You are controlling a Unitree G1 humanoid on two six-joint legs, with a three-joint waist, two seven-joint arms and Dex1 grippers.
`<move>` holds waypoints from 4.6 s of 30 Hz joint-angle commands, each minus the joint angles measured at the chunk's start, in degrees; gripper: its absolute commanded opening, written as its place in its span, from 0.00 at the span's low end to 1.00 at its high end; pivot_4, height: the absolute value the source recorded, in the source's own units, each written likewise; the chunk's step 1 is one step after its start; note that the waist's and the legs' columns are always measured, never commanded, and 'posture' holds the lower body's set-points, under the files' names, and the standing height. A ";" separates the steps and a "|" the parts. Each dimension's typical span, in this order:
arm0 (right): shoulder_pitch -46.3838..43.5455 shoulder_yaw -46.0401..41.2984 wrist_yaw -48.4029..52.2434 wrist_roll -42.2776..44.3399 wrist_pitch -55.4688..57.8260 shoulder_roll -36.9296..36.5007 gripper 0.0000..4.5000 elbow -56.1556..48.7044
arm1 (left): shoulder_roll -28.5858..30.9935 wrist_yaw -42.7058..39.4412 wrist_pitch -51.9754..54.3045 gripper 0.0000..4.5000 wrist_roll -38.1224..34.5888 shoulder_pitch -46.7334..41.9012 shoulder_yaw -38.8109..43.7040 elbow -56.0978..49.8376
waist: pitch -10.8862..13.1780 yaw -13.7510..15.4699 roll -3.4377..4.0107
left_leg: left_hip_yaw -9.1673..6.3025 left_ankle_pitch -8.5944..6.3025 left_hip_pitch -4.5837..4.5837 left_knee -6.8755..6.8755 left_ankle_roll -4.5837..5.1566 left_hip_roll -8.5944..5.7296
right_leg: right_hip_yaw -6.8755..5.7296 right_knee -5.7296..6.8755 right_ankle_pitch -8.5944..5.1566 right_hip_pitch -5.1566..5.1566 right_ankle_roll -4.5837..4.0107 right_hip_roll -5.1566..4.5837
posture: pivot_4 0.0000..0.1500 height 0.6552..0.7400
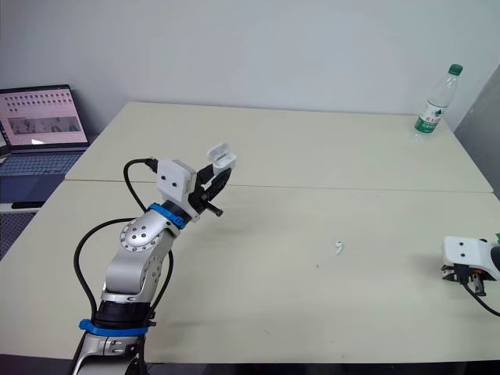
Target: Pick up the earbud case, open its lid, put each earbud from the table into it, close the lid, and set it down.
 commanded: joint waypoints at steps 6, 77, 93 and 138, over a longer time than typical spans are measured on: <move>-1.17 0.25 -0.71 -1.57 0.17 2.47 0.33 2.09 | 0.76 0.38 -0.84 0.17 0.19 -0.70 0.20 -2.58 | -0.04 0.00 -0.08 | 0.00 0.00 0.05 0.01 0.00 0.03 | 0.01 0.00 0.00 0.05 0.00 -0.01 | 1.00 1.00; -21.97 -12.85 -51.38 41.79 64.76 69.33 0.09 -54.51 | -4.83 -0.34 3.21 0.17 -5.82 -3.42 -2.54 -4.93 | 0.16 1.67 0.64 | -0.95 0.05 -0.95 0.19 -0.11 -0.39 | -0.62 -0.04 0.05 -0.37 -0.02 -0.45 | 1.00 1.00; -20.40 -7.33 -52.84 34.41 55.28 68.33 0.09 -46.31 | -5.11 -1.43 4.30 0.17 -6.14 -4.13 -3.80 -7.16 | 0.16 0.17 0.64 | -0.95 0.08 -0.86 0.18 -0.09 -0.11 | -0.54 0.00 0.04 -0.38 -0.03 -0.03 | 1.00 1.00; 17.48 -9.93 -51.51 25.30 61.09 35.99 0.55 -65.56 | -3.51 -1.08 4.75 0.17 -5.66 -1.19 -3.53 -8.85 | 0.17 -0.01 0.62 | -0.82 0.08 -0.80 0.06 -0.09 -0.14 | -0.26 -0.06 -0.13 -0.36 0.14 0.08 | 1.00 1.00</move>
